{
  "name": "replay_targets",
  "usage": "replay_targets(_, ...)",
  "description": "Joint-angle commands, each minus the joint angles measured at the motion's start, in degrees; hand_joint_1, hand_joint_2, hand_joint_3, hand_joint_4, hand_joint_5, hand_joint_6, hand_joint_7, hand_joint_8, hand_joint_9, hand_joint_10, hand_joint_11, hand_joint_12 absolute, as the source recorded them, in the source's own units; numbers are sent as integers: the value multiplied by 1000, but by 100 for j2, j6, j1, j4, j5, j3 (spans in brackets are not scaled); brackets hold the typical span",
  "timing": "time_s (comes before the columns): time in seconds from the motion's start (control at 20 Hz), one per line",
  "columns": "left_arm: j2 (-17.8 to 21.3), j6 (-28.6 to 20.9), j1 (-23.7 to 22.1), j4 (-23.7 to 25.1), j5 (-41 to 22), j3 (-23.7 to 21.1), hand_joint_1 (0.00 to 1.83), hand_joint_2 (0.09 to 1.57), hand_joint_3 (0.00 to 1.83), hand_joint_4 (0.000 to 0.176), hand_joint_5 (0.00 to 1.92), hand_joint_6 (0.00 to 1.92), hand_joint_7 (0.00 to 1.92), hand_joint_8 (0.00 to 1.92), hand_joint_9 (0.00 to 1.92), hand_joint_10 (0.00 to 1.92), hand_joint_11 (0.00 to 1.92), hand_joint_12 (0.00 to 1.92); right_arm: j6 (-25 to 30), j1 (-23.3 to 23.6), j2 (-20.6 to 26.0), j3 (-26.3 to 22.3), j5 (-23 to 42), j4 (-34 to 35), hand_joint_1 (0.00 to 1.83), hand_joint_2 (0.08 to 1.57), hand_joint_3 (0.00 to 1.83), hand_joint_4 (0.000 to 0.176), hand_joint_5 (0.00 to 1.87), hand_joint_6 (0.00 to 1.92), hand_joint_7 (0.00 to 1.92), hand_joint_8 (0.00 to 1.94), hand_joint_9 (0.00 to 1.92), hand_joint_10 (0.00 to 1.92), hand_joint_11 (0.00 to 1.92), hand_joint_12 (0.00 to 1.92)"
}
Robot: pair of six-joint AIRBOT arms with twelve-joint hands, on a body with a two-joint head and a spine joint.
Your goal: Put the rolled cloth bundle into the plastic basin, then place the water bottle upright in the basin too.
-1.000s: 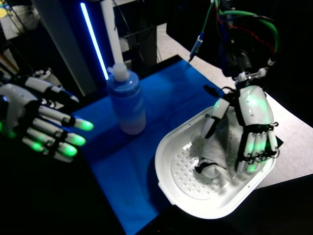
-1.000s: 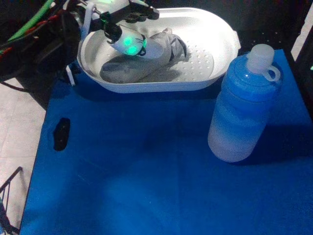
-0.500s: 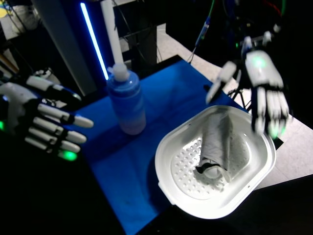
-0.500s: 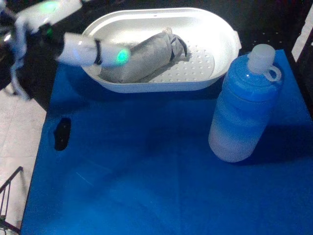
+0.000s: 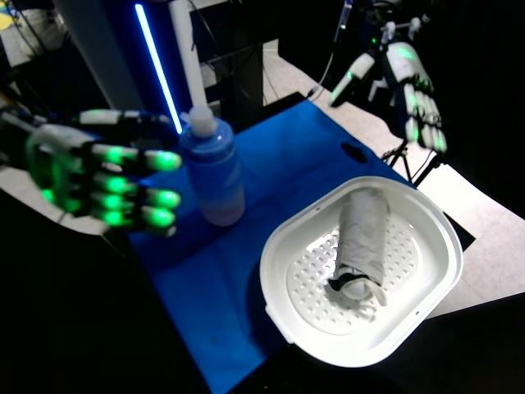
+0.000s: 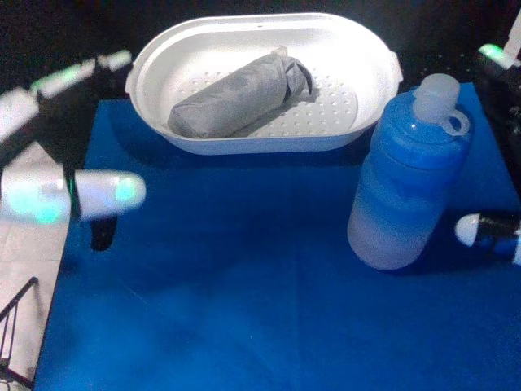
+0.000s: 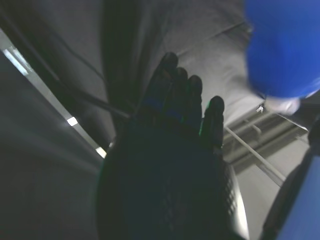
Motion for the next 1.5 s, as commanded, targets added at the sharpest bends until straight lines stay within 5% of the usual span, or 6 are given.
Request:
replay_targets(0.0, 86, -26, 195, -290, -1050, -108, 550, 860, 5, 136, 98, 5, 67, 6, 9, 4, 0, 0, 101, 195, -13, 22, 822, -74, 806, 890, 0, 176, 59, 0, 140, 1, 122, 1, 228, 22)
replay_targets(0.5, 103, -30, 1547, -1207, -2451, -837, 593, 861, 0, 119, 159, 4, 109, 7, 26, 7, 0, 0, 766, 538, -919, 373, 826, 115, 829, 916, 8, 176, 66, 5, 182, 13, 114, 10, 282, 43)
replay_targets(0.65, 40, -32, 1606, -1254, -2611, -897, 624, 862, 0, 126, 158, 4, 117, 6, 31, 5, 0, 0, 767, 610, -1021, 426, 825, 155, 823, 954, 12, 176, 77, 5, 194, 8, 136, 12, 299, 61)
replay_targets(0.7, 34, -33, 1628, -1262, -2687, -923, 609, 869, 3, 163, 107, 0, 71, 0, 3, 0, 0, 0, 767, 644, -1056, 449, 825, 166, 796, 994, 17, 176, 68, 2, 200, 7, 144, 12, 291, 69)
replay_targets(0.85, 35, -51, 1665, -1251, -2857, -985, 603, 859, 0, 176, 84, 0, 0, 0, 0, 0, 0, 0, 767, 705, -1145, 495, 824, 194, 812, 1002, 4, 176, 69, 1, 214, 2, 154, 1, 8, 718)
replay_targets(1.45, -23, -85, 1715, -1288, -2939, -1032, 543, 833, 0, 176, 74, 1, 0, 0, 0, 0, 0, 0, 768, 864, -1392, 629, 731, 224, 963, 1012, 1, 142, 294, 4, 456, 6, 457, 15, 132, 906)
